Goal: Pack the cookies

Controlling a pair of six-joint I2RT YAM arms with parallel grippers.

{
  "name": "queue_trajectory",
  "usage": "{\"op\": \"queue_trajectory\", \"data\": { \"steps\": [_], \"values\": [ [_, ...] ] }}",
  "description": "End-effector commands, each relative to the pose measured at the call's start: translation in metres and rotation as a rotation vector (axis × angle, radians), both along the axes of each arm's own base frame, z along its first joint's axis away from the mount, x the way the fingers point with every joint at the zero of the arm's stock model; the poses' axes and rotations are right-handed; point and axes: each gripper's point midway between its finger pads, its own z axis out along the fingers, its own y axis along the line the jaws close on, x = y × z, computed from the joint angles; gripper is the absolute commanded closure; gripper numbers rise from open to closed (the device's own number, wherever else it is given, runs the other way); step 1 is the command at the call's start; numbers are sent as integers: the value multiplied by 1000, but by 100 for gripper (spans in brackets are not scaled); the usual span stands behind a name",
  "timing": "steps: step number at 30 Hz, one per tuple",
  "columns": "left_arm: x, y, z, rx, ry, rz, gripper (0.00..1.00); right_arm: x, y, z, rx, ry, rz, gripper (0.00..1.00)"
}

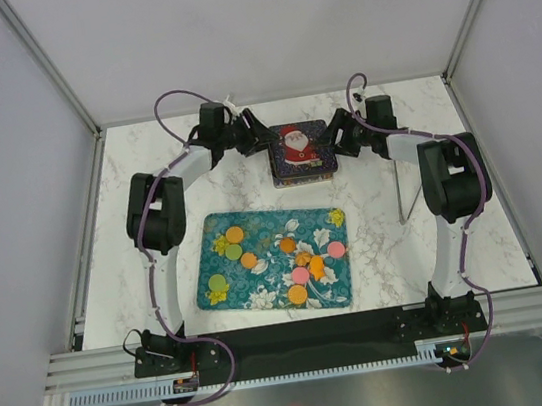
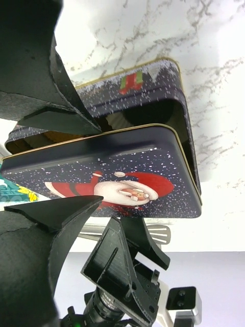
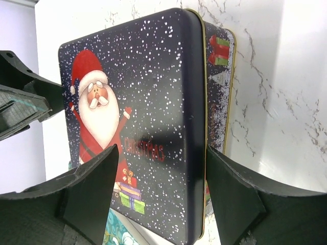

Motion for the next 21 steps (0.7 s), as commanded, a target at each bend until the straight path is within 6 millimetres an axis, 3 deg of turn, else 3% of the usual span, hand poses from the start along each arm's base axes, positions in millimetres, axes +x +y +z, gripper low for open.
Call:
{"op": "queue_trajectory", "data": {
  "steps": [1,17,21],
  "values": [
    [5,12,29,8,-80,19,42,10,4,8,-15,-35,7,24],
    [6,42,25,59,-69,95,36,12,11,11,-34,-22,13,25],
    [1,39,24,59,-65,81,34,12,13,8,-47,-11,12,25]
  ]
}}
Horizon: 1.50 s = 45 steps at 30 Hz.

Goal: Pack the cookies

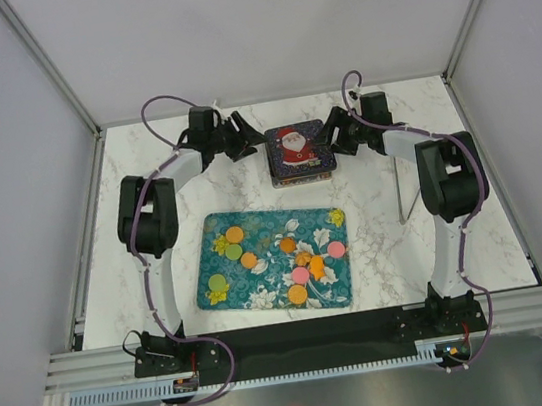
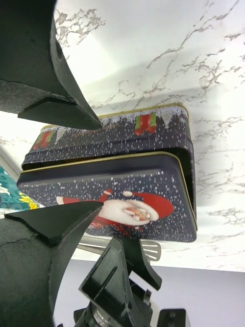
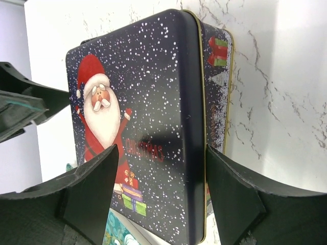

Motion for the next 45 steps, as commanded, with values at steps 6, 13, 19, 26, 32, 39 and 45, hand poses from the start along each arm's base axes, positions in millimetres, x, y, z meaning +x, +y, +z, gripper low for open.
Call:
{"op": "queue_trajectory", "data": {
  "steps": [6,13,19,26,32,39,45],
  "values": [
    [-8,-12,31,13,-109,-46,33,10,8,5,-26,-23,9,25],
    [-18,-20,19,9,-91,-50,33,12,10,11,-35,-7,1,25],
    [-25,-23,15,9,-87,-61,33,12,14,9,-51,13,8,25],
    [-33,-30,12,3,-88,-75,33,13,20,7,-61,25,16,25],
    [-37,-35,14,-13,-91,-81,33,14,25,10,-71,31,25,25],
    [-42,-41,17,-23,-95,-86,33,13,26,12,-90,54,23,25],
    [-46,-42,18,-34,-91,-82,33,13,26,14,-106,54,25,25]
  ]
}}
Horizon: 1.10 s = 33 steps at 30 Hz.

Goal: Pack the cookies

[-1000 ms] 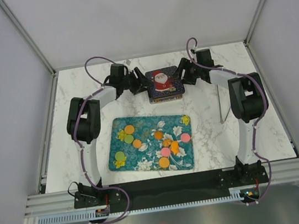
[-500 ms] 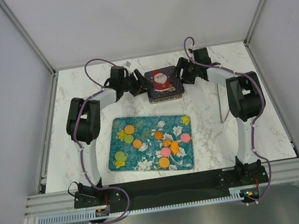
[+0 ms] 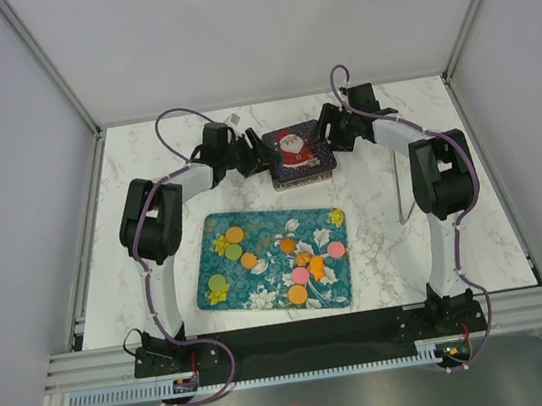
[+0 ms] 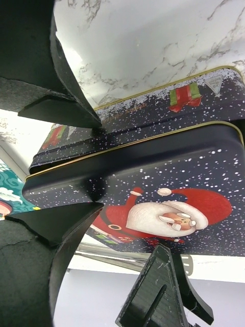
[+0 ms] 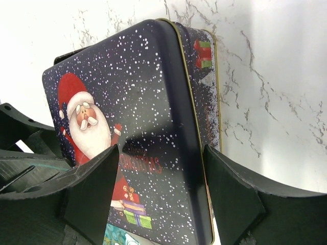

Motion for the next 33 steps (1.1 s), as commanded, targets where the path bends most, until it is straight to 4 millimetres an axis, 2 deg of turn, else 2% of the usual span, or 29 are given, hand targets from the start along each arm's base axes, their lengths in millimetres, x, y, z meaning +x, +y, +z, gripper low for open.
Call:
{"op": "queue_trajectory", "data": {
  "steps": [1,13,20,21,22,28,33],
  "values": [
    [-1,-14,39,-52,-85,-20,33,5,20,18,21,-44,54,25],
    [-34,-19,19,-30,-27,-51,33,1,18,16,-22,-33,59,25],
    [-49,-26,21,-29,-23,-74,33,-3,15,18,-54,-30,64,25],
    [-50,-33,31,-119,80,-5,32,-4,16,19,-55,-30,68,25],
    [-28,-39,58,-165,-70,24,32,-3,16,21,-57,-35,69,25],
    [-32,-46,60,-171,-72,23,32,-6,19,23,-86,-37,85,25],
    [-33,-45,58,-169,-67,25,32,-8,16,16,-105,-21,98,25]
  ]
}}
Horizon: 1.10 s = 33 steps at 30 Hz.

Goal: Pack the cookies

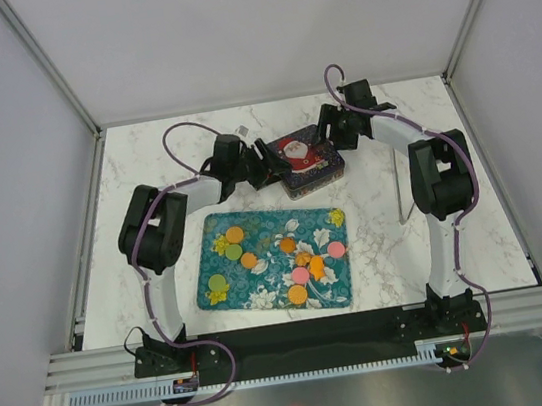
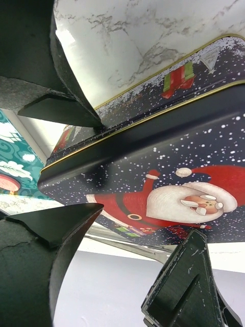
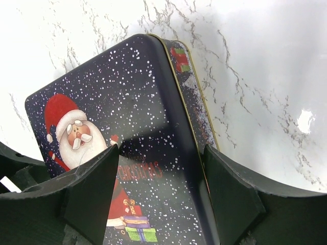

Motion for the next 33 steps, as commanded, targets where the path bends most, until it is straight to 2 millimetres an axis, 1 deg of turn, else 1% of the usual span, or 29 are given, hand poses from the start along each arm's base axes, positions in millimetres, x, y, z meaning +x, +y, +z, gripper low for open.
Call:
{"op": "queue_trajectory", "data": {
  "steps": [1,8,11,17,19,23,27,33],
  "values": [
    [7,-18,55,-107,-131,-7,32,-7,28,15,39,-9,85,25],
    [0,-17,39,-92,-110,-3,35,-15,28,8,27,-2,112,24],
    [-4,-17,34,-89,-100,-10,36,-17,28,9,34,-15,134,23],
    [-13,-24,41,-116,-111,-94,33,-20,28,15,23,-46,168,18],
    [-17,-26,44,-116,-115,-126,32,-21,24,14,10,-48,162,17],
    [-23,-25,35,-94,-93,-150,32,-23,22,11,-1,-48,164,16],
    [-31,-22,22,-74,-54,-160,31,-26,23,9,7,-46,169,15],
    [-36,-21,14,-68,-27,-165,30,-34,24,6,27,-45,175,13]
  ]
}}
